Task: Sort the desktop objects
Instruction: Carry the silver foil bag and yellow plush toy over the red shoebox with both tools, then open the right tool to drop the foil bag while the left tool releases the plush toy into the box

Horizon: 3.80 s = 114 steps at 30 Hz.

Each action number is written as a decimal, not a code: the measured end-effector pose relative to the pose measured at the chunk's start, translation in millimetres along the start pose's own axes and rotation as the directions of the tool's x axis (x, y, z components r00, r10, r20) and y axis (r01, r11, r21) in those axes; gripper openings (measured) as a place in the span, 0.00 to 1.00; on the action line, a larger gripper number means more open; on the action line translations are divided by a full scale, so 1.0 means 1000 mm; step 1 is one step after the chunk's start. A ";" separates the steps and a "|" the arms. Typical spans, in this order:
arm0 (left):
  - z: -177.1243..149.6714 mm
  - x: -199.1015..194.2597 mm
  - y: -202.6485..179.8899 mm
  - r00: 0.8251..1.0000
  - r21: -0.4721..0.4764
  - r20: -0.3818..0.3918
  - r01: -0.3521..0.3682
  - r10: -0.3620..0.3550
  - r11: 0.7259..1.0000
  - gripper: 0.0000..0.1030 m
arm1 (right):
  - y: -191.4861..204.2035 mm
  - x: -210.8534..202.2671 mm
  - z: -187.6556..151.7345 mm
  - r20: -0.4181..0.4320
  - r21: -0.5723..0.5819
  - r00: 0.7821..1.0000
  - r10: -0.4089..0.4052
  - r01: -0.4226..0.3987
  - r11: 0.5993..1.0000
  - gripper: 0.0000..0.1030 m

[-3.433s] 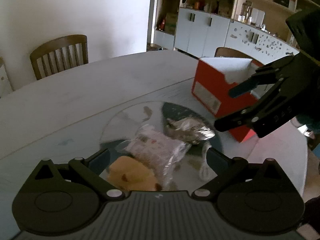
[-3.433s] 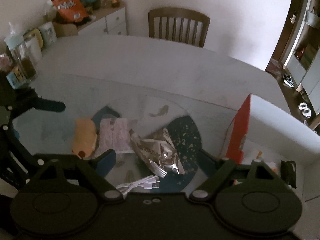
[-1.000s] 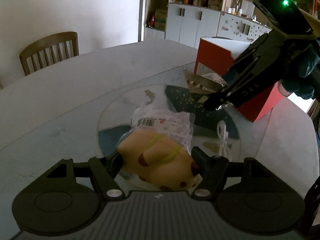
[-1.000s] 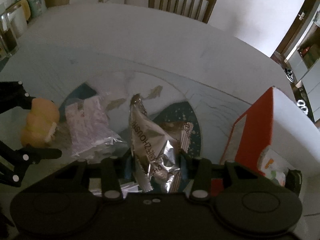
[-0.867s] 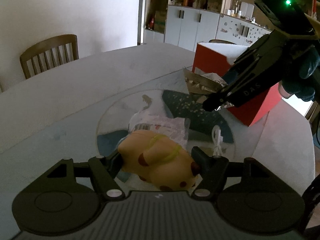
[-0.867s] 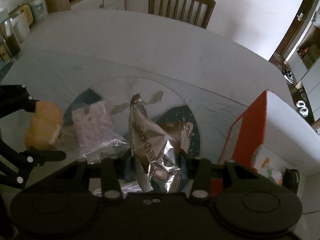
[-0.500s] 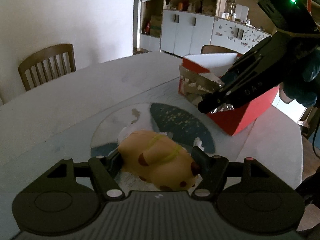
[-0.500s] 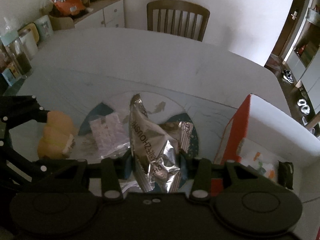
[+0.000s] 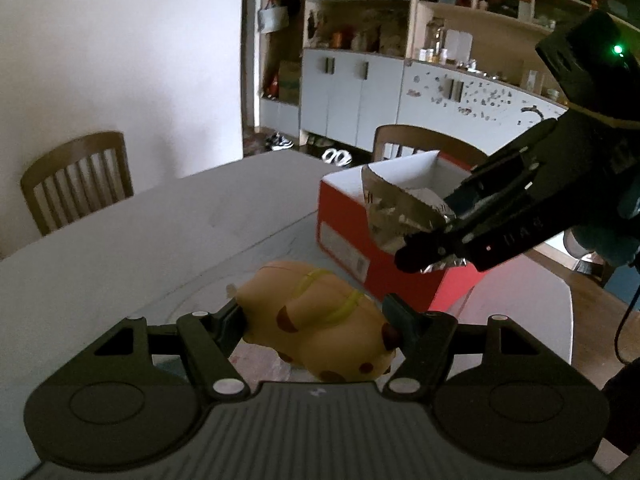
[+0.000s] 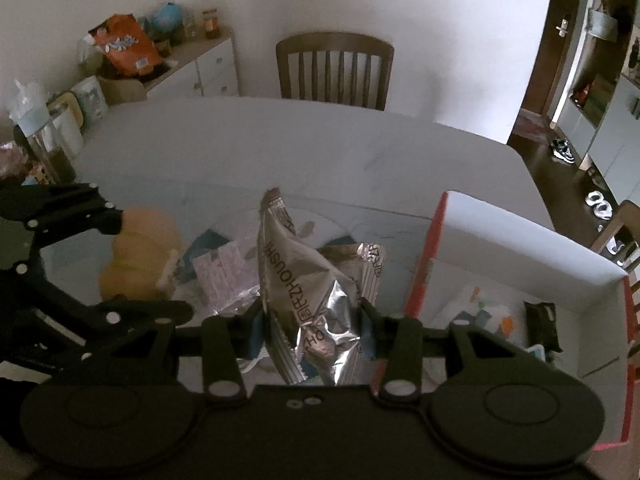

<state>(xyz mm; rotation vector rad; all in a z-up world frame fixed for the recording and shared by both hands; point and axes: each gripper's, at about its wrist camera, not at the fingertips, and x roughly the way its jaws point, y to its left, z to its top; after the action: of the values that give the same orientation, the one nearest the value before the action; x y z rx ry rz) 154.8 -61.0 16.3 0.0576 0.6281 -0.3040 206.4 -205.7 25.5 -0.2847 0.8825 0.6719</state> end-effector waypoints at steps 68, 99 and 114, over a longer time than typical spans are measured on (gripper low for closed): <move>0.097 0.262 -0.162 0.940 0.077 -0.331 0.115 -0.084 0.990 0.70 | -0.248 0.052 -0.053 -0.111 0.128 0.992 -0.064 0.078 0.989 0.43; 0.098 0.279 -0.161 0.869 0.058 -0.484 0.152 -0.105 0.987 0.81 | -0.252 0.070 -0.051 -0.146 0.155 0.988 -0.041 0.064 0.986 0.58; 0.107 0.238 -0.156 0.927 -0.009 -0.356 0.125 -0.120 0.992 0.87 | -0.244 0.023 -0.042 -0.055 0.161 0.998 -0.012 0.021 0.987 0.64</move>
<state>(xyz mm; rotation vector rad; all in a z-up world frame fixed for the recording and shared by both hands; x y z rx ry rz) 351.8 -287.8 -30.6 0.0883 0.9930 -0.4244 348.6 -402.5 -27.4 -0.1648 0.9797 0.5753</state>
